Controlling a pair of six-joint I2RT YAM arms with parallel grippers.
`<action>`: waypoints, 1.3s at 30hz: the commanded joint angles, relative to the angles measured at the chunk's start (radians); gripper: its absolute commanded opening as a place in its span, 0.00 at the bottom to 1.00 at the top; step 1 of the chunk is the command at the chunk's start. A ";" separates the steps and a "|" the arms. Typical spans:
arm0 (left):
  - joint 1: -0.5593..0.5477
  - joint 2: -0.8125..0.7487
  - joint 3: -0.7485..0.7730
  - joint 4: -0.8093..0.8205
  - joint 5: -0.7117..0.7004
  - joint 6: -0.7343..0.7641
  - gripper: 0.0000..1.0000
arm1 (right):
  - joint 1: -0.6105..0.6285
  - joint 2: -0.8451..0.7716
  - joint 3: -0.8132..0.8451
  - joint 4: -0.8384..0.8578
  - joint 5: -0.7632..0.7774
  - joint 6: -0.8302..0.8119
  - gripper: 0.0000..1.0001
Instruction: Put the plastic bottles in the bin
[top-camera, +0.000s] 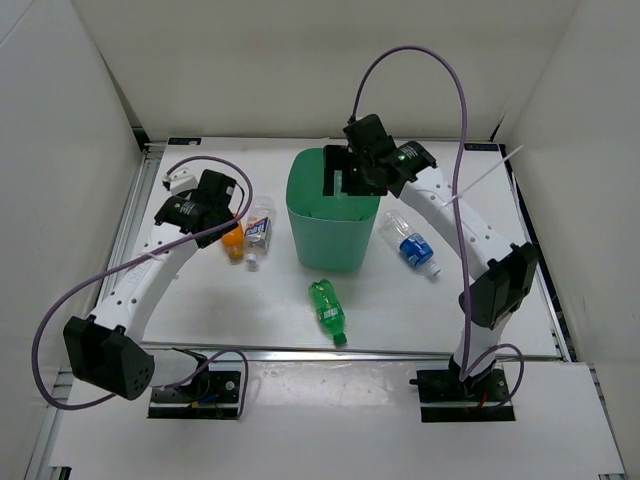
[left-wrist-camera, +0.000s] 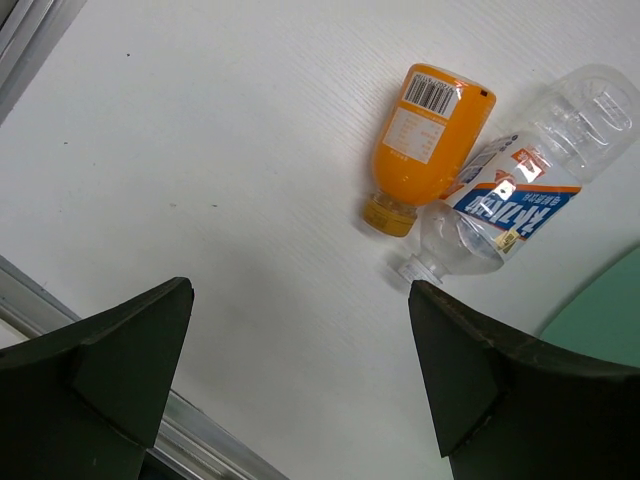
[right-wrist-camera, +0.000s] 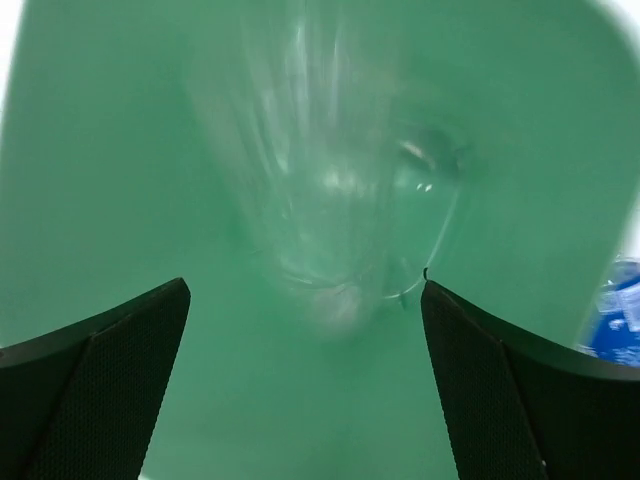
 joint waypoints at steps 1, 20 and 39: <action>-0.005 -0.037 0.019 0.023 -0.007 0.021 1.00 | 0.004 -0.071 0.087 -0.004 0.128 -0.008 1.00; 0.136 0.557 0.465 0.019 0.149 -0.006 1.00 | -0.043 -0.421 0.047 -0.136 -0.038 0.040 1.00; 0.221 0.698 0.375 0.193 0.371 0.073 1.00 | -0.272 -0.390 0.090 -0.156 -0.250 -0.051 1.00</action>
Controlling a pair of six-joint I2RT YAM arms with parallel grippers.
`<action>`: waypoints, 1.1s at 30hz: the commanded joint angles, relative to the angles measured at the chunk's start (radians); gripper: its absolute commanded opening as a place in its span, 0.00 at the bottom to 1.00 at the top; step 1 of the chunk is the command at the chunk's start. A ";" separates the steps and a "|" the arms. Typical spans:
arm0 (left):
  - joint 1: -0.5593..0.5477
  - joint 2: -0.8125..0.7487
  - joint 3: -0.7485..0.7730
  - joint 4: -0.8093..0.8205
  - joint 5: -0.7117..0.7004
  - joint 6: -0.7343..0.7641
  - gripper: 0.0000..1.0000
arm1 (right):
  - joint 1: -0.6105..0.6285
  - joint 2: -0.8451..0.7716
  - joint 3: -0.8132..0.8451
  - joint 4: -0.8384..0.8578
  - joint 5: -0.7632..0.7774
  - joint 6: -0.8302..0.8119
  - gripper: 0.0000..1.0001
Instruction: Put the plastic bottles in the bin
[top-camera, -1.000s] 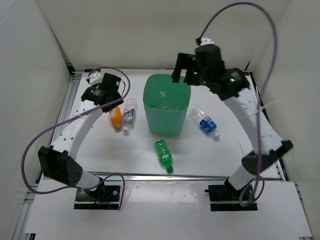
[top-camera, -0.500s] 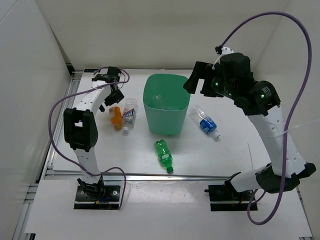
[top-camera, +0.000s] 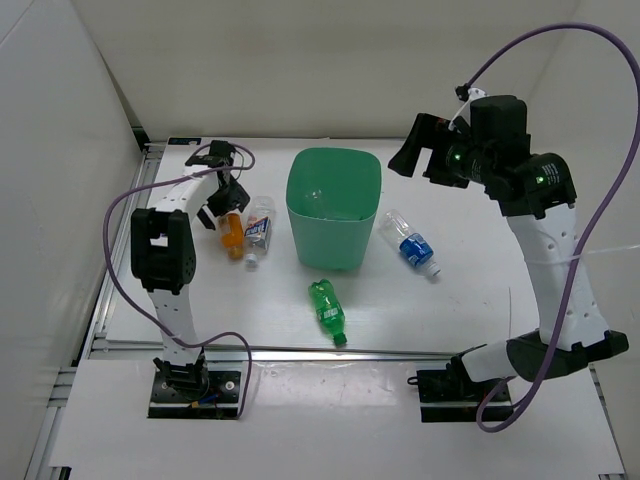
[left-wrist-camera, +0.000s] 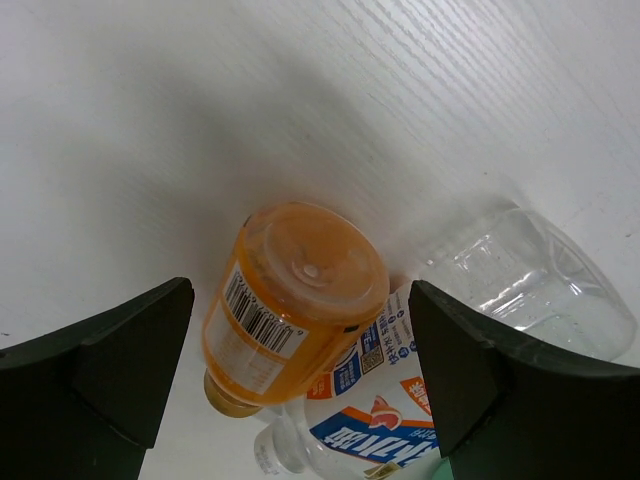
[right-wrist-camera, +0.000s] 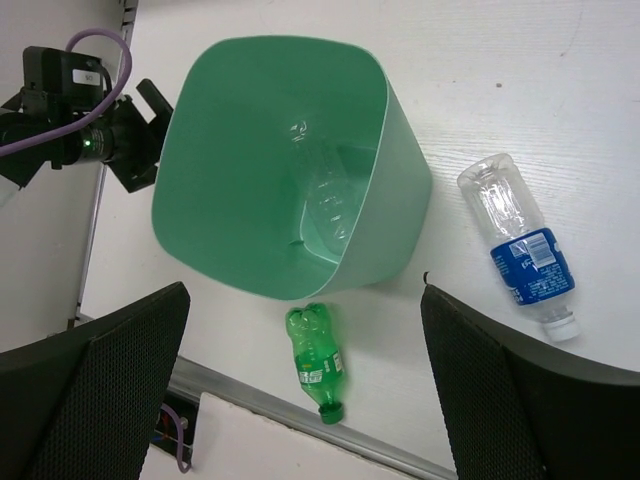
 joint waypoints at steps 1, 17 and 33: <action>-0.002 -0.013 -0.016 0.036 0.038 0.023 1.00 | -0.016 0.013 0.037 0.007 -0.068 -0.032 1.00; 0.010 0.012 -0.091 0.056 0.070 0.032 0.52 | -0.026 0.022 0.019 -0.002 -0.059 -0.032 1.00; -0.207 -0.436 0.207 0.206 -0.014 -0.126 0.33 | -0.026 0.031 -0.001 -0.002 -0.068 -0.013 1.00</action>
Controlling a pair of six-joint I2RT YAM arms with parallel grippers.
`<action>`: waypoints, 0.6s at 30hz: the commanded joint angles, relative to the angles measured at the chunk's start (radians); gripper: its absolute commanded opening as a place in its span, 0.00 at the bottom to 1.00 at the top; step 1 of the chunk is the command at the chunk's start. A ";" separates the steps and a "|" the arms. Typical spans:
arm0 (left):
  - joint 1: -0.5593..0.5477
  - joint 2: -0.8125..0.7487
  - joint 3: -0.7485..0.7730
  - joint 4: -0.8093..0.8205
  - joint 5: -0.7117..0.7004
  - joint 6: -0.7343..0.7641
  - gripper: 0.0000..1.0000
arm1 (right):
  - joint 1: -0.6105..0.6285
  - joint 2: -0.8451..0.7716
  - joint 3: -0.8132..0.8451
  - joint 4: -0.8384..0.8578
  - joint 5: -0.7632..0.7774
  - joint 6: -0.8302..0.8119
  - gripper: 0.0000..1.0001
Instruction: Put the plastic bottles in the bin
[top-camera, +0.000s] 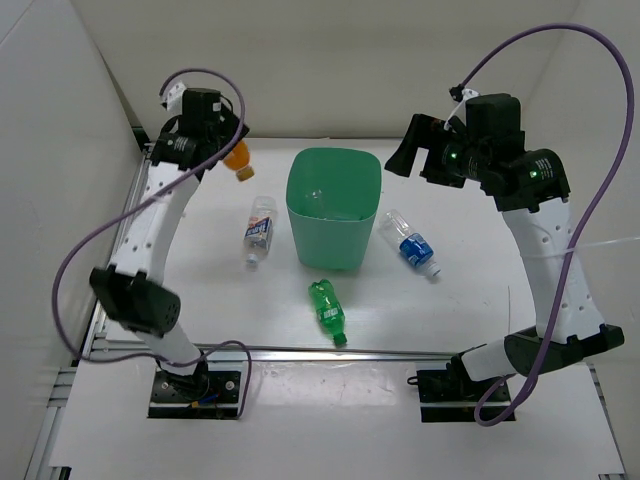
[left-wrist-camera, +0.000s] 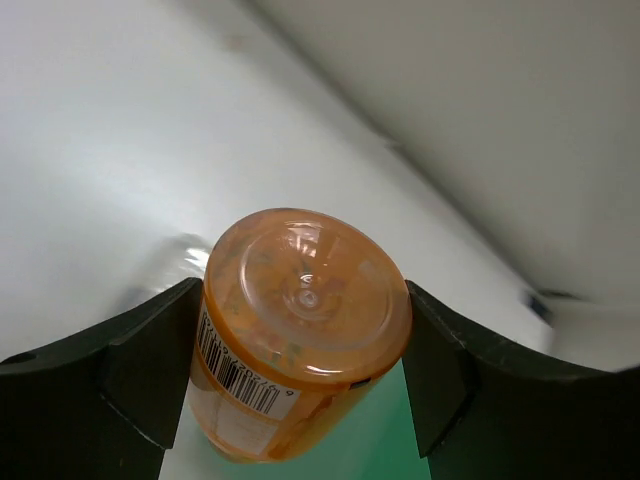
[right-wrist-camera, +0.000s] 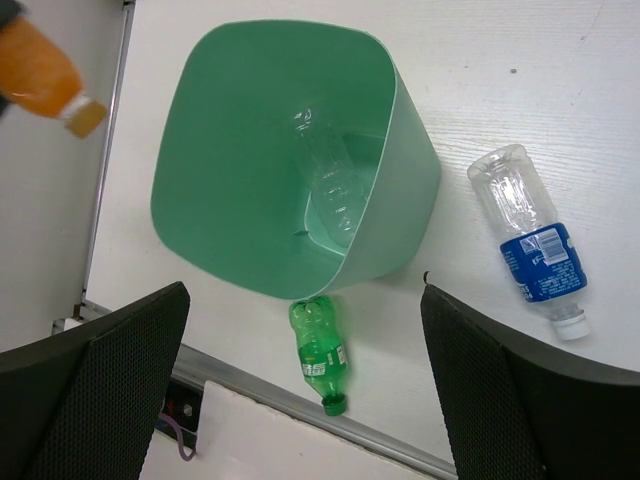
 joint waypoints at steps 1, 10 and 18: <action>-0.148 -0.126 0.001 0.117 0.021 -0.046 0.33 | -0.002 0.003 0.001 0.000 -0.017 -0.008 1.00; -0.404 0.055 0.213 0.117 0.155 0.128 0.43 | -0.002 0.003 -0.022 0.000 0.014 0.001 1.00; -0.404 0.073 0.192 0.108 0.236 0.147 1.00 | -0.067 -0.026 -0.062 -0.039 0.116 0.001 1.00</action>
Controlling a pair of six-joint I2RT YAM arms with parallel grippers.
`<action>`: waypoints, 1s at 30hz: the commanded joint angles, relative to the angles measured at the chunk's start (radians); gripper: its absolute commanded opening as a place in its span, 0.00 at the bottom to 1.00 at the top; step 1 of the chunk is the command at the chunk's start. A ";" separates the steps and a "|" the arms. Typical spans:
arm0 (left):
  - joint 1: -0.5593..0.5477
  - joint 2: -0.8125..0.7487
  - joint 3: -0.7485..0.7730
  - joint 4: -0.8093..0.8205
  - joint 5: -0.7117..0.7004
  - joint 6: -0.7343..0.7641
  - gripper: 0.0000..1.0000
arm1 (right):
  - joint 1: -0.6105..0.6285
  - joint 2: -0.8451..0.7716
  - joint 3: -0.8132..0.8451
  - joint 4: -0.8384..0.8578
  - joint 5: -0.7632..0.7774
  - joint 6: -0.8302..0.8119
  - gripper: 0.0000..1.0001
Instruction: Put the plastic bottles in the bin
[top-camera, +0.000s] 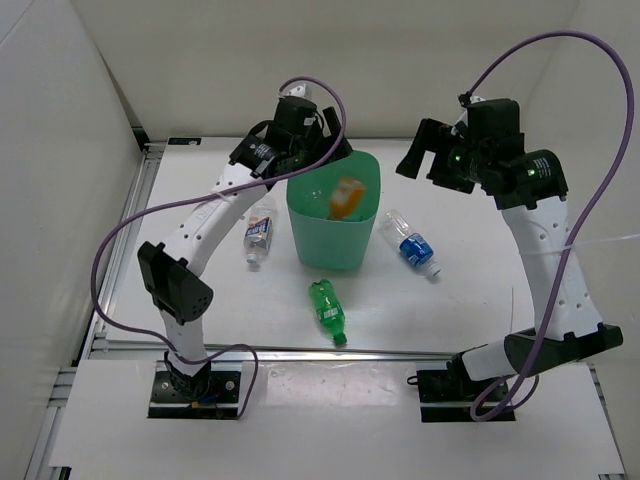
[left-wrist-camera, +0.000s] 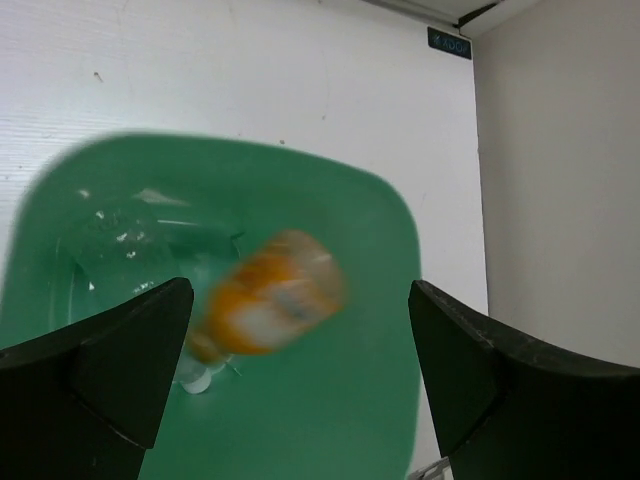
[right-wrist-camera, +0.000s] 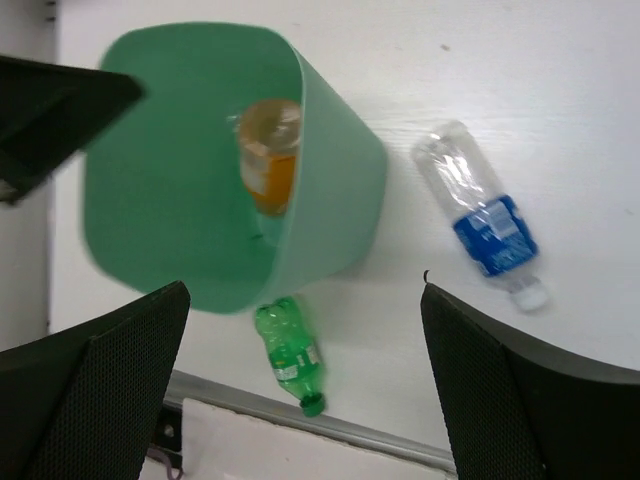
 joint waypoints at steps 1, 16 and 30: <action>0.016 -0.103 0.018 0.004 -0.002 0.029 1.00 | -0.030 -0.035 -0.052 -0.020 0.099 -0.007 1.00; 0.211 -0.563 -0.556 -0.101 -0.128 -0.077 1.00 | -0.062 0.204 -0.368 0.015 0.258 -0.044 1.00; 0.296 -0.640 -0.602 -0.190 -0.030 -0.018 1.00 | -0.062 0.526 -0.289 0.115 0.235 -0.095 1.00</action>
